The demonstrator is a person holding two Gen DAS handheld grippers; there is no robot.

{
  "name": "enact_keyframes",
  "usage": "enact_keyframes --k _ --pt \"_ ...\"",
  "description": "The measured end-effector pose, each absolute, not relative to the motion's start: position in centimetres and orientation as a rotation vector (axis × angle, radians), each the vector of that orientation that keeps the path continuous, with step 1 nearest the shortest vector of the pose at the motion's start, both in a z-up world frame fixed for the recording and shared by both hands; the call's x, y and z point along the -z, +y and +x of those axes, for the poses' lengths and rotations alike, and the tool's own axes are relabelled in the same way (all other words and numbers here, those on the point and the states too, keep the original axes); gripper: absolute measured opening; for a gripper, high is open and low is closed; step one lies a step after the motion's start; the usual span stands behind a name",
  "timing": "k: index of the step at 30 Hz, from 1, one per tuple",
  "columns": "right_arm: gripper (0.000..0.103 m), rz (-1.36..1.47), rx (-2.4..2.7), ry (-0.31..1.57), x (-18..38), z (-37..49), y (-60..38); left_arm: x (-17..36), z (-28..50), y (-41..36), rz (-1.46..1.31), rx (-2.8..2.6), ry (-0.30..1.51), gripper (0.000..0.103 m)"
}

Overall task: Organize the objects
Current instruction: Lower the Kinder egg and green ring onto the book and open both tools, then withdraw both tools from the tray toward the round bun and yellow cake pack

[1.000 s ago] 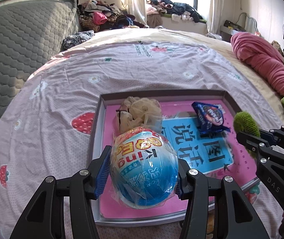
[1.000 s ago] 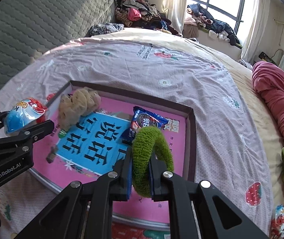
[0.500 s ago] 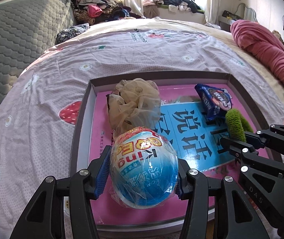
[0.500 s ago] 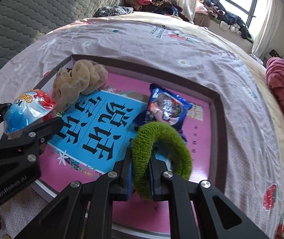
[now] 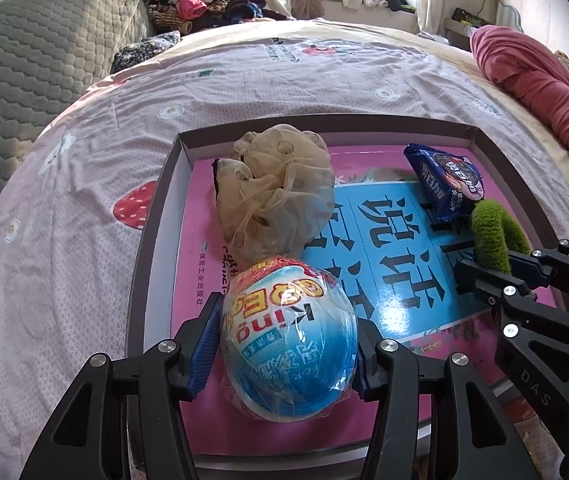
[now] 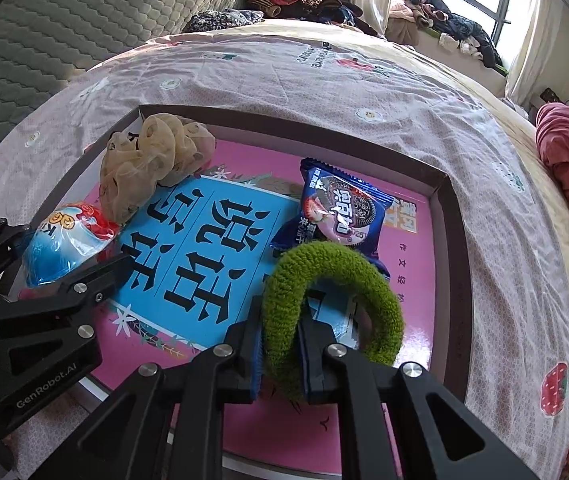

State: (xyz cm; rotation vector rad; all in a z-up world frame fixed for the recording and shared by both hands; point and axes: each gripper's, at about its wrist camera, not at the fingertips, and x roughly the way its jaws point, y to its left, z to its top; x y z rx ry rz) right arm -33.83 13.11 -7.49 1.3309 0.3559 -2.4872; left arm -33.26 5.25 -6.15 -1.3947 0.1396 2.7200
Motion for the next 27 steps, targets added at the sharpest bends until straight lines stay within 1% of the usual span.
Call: enact_keyframes --k 2,6,10,12,14,25,27 --pt "0.022 1.333 2.491 0.359 7.5 -33.8 13.1 6.1 -33.2 5.2 -1.397 -2.719 0.146 0.056" --pt "0.030 1.328 2.494 0.356 7.4 -33.7 13.1 6.1 -33.2 5.1 -1.408 -2.718 0.147 0.064" --pt "0.037 1.301 2.515 0.336 6.7 -33.4 13.4 6.0 -33.0 4.7 -1.420 -2.720 0.140 0.066" --pt "0.048 1.284 2.528 0.319 6.1 -33.3 13.7 5.8 -32.8 4.5 -1.421 -2.723 0.134 0.075" --pt "0.054 1.276 2.535 0.308 5.5 -33.2 13.9 5.5 -32.7 4.4 -1.421 -2.715 0.125 0.076" --pt "0.062 1.286 2.555 0.272 4.4 -32.4 15.1 3.5 -31.6 4.1 -1.387 -2.707 0.092 0.080" --pt "0.066 1.281 2.556 0.268 3.9 -31.9 15.3 3.1 -31.3 4.0 -1.381 -2.711 0.088 0.080"
